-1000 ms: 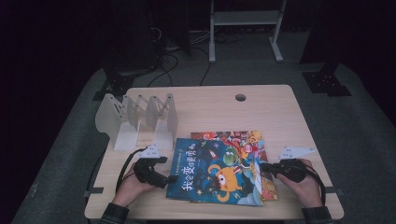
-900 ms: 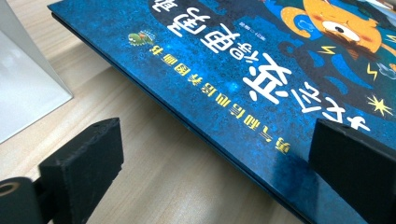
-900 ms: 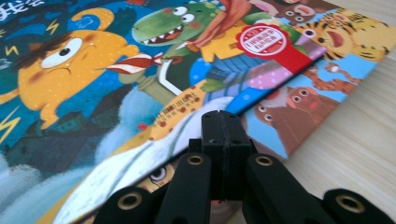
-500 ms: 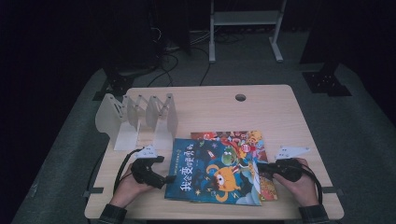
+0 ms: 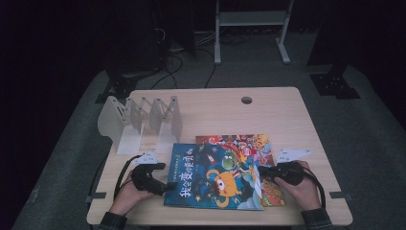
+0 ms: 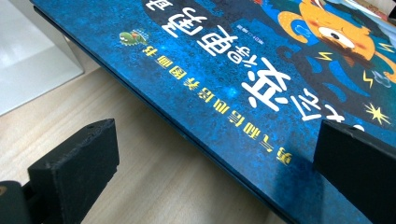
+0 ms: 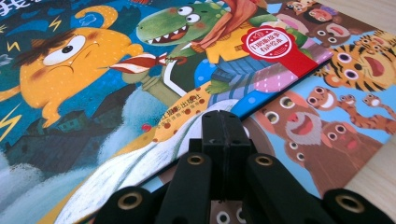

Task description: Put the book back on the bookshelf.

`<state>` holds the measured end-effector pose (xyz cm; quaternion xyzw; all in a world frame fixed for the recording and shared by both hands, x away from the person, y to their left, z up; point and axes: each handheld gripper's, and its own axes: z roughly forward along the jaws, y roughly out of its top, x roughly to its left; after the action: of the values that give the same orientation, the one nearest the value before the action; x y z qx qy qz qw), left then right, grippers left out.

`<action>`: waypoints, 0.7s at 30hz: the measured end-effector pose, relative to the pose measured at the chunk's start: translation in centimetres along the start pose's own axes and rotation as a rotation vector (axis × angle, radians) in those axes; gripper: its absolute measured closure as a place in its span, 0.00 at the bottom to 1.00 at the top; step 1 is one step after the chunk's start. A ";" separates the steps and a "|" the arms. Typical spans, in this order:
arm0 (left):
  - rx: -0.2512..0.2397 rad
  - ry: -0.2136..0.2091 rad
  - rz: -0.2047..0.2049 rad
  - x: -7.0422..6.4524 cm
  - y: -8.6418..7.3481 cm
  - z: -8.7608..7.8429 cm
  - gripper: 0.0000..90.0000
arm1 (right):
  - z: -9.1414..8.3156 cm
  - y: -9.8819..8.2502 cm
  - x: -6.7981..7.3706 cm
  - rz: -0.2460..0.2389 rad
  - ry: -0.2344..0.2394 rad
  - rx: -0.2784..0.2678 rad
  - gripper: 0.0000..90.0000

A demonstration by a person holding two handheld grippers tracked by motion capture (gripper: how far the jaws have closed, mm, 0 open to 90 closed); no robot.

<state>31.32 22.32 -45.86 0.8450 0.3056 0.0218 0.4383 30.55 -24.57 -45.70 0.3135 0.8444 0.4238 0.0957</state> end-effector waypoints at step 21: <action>-0.026 -0.049 -0.074 0.9 -1.3 -0.6 0.00 | 1.5 1.2 1.3 -0.042 0.027 0.004 0.99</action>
<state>31.28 23.77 -46.69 0.8277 0.3256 -0.0111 0.4568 30.71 -22.23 -45.58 0.2898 0.8529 0.4243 0.0925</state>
